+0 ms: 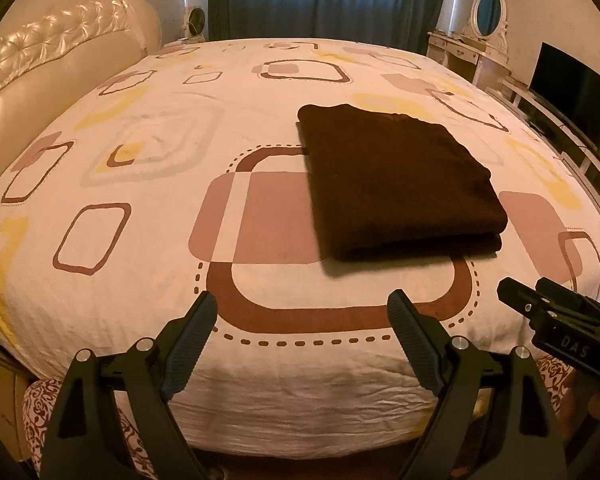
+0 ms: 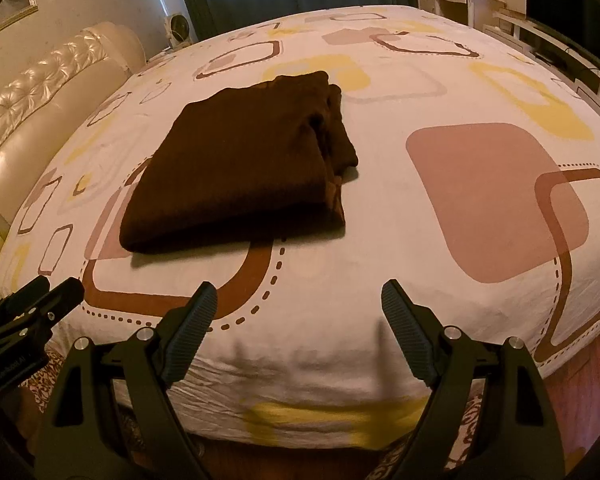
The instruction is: Fold small clothes
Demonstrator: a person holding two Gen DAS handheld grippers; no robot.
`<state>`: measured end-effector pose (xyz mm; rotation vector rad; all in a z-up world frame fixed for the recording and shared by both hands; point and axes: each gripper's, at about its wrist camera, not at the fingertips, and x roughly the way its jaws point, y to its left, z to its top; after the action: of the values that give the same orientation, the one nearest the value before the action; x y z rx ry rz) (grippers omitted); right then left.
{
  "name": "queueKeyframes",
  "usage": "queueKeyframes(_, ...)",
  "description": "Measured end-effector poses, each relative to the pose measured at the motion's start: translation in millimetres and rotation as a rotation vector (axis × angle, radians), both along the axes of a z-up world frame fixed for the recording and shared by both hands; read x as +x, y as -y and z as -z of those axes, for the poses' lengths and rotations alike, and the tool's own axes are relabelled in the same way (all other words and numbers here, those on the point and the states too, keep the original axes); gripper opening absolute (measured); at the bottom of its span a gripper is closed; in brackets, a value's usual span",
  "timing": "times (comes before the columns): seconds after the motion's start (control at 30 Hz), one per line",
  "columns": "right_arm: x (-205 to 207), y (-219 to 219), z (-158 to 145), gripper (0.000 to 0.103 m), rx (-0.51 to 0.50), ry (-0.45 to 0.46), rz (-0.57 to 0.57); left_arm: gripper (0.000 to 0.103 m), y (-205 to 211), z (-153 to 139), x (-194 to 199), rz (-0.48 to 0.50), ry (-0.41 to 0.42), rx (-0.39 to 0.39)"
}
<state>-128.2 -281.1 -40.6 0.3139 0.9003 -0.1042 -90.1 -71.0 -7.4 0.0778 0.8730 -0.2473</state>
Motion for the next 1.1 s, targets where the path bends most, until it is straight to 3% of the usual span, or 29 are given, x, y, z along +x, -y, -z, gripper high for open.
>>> queueKeyframes(1.1, -0.9, -4.1, 6.3, 0.084, 0.000, -0.012, -0.012, 0.086, 2.3, -2.0, 0.2, 0.007, 0.001, -0.006)
